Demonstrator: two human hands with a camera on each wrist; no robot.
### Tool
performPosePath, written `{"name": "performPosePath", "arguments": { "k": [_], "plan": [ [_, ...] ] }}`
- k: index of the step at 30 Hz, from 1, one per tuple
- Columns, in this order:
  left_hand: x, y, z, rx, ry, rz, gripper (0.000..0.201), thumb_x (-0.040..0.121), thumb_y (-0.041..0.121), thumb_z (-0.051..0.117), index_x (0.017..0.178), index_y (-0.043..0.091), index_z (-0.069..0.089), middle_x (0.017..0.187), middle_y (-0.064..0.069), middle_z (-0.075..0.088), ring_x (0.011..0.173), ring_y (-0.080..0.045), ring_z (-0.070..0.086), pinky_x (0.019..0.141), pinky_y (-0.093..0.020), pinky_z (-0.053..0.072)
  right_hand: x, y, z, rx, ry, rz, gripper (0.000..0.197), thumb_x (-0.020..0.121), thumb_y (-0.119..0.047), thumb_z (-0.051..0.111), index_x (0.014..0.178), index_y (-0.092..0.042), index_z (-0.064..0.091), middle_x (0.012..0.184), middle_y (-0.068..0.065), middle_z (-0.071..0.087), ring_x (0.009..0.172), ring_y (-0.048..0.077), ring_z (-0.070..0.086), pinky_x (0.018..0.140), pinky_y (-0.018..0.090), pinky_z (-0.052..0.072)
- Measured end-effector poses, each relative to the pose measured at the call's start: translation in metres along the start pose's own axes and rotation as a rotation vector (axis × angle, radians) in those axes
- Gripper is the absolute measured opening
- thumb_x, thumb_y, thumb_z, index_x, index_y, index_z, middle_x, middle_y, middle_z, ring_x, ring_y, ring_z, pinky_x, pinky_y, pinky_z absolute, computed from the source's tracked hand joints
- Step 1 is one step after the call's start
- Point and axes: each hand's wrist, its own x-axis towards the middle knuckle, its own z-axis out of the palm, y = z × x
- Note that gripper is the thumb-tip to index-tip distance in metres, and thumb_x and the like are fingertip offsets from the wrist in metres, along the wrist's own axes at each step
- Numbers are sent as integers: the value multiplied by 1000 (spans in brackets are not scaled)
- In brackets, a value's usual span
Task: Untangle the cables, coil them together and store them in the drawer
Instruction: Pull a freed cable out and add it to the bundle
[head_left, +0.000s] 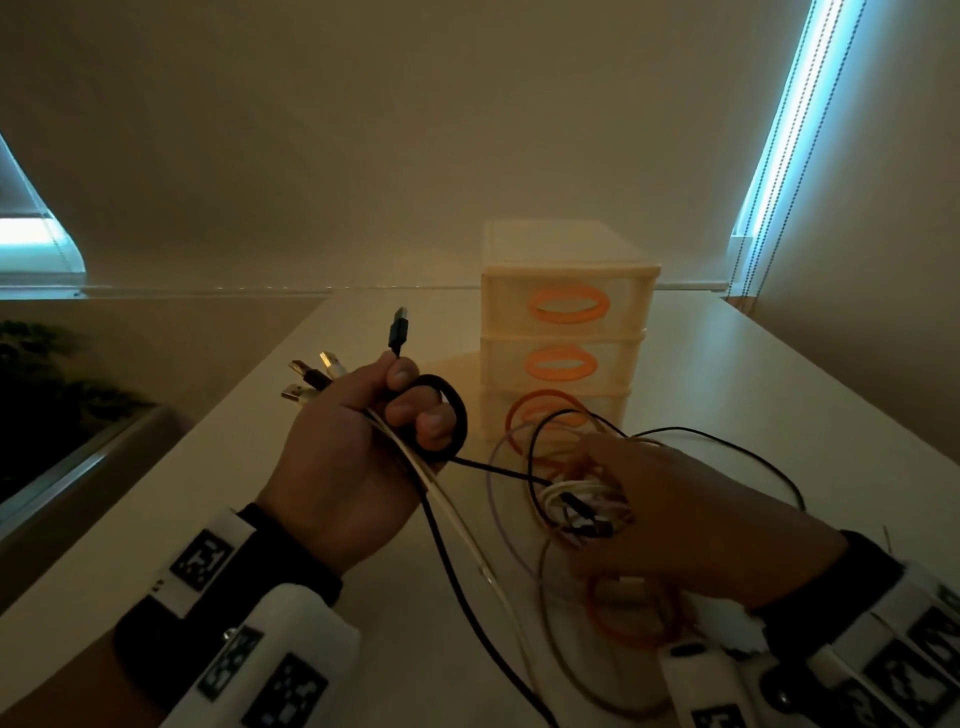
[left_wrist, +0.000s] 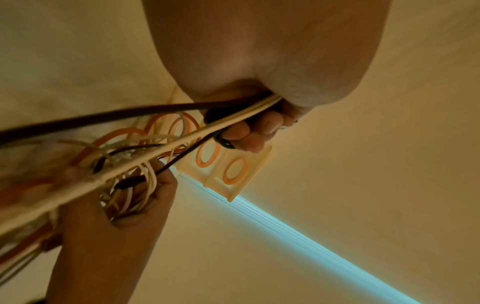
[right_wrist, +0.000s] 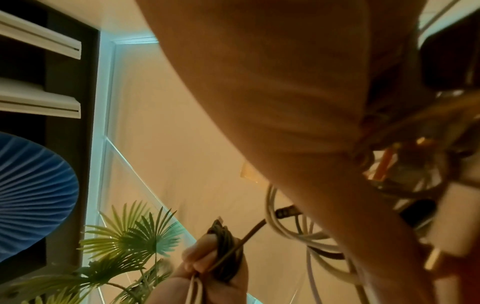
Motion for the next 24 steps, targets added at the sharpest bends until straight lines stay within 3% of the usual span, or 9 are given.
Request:
{"name": "performPosePath", "arguments": {
  "k": [3, 5, 8, 12, 15, 19, 21, 23, 24],
  "plan": [
    [3, 3, -8, 18, 57, 53, 33, 105, 28, 38, 75, 15, 43, 66, 2, 29, 57, -17, 38, 57, -25, 40, -1, -3, 1, 17, -6, -46, 48, 69, -52, 84, 106, -48, 53, 100, -20, 63, 92, -3, 59, 76, 19, 52],
    [7, 8, -15, 2, 117, 105, 34, 107, 28, 38, 76, 15, 44, 67, 1, 32, 58, -17, 41, 60, -26, 40, -2, -5, 0, 75, 53, -68, 51, 72, -53, 81, 116, -49, 54, 105, -18, 66, 93, -1, 63, 81, 28, 56],
    [11, 17, -23, -22, 173, 143, 33, 107, 28, 37, 77, 15, 44, 67, 1, 35, 57, -17, 44, 58, -25, 44, -2, 0, -4, 171, 157, -59, 38, 77, -54, 76, 110, -47, 58, 100, -20, 68, 87, 0, 66, 79, 34, 58],
    [9, 10, -20, 12, 176, 114, 33, 108, 29, 38, 79, 14, 44, 68, 0, 37, 59, -18, 47, 57, -26, 46, -2, 4, -1, 119, 171, -120, 58, 71, -75, 63, 123, -51, 56, 111, -29, 59, 101, -5, 60, 87, 26, 53],
    [2, -5, -3, 108, 130, 122, 33, 108, 28, 39, 79, 13, 43, 67, -2, 36, 60, -19, 45, 61, -28, 43, 1, -5, 3, 210, 277, -178, 62, 68, -77, 60, 123, -50, 57, 112, -30, 60, 104, -7, 61, 84, 14, 49],
    [-9, -22, 16, 252, 67, 161, 28, 101, 27, 46, 78, 12, 44, 66, -4, 38, 64, -21, 46, 67, -32, 43, 0, -30, 13, 308, 172, -214, 55, 68, -79, 62, 113, -47, 62, 102, -30, 68, 98, -9, 63, 83, 17, 50],
    [-12, -24, 18, 263, 30, 151, 25, 98, 28, 48, 79, 12, 45, 68, -5, 41, 67, -22, 51, 66, -30, 48, 1, -38, 22, 216, 142, -263, 37, 78, -70, 61, 104, -44, 65, 95, -27, 68, 92, -6, 63, 78, 17, 50],
    [-12, -20, 18, 232, 13, 133, 29, 104, 27, 42, 80, 12, 46, 69, -5, 43, 69, -23, 55, 69, -32, 47, 4, -38, 25, 223, 140, -279, 12, 90, -49, 63, 90, -38, 67, 85, -18, 67, 82, 2, 64, 72, 17, 50],
    [-12, -18, 17, 205, 12, 115, 31, 105, 28, 40, 80, 12, 46, 69, -5, 44, 68, -22, 56, 71, -33, 45, 4, -36, 25, 271, 134, -270, 9, 93, -39, 64, 85, -36, 67, 82, -14, 67, 77, 5, 65, 70, 18, 51]
  ]
}}
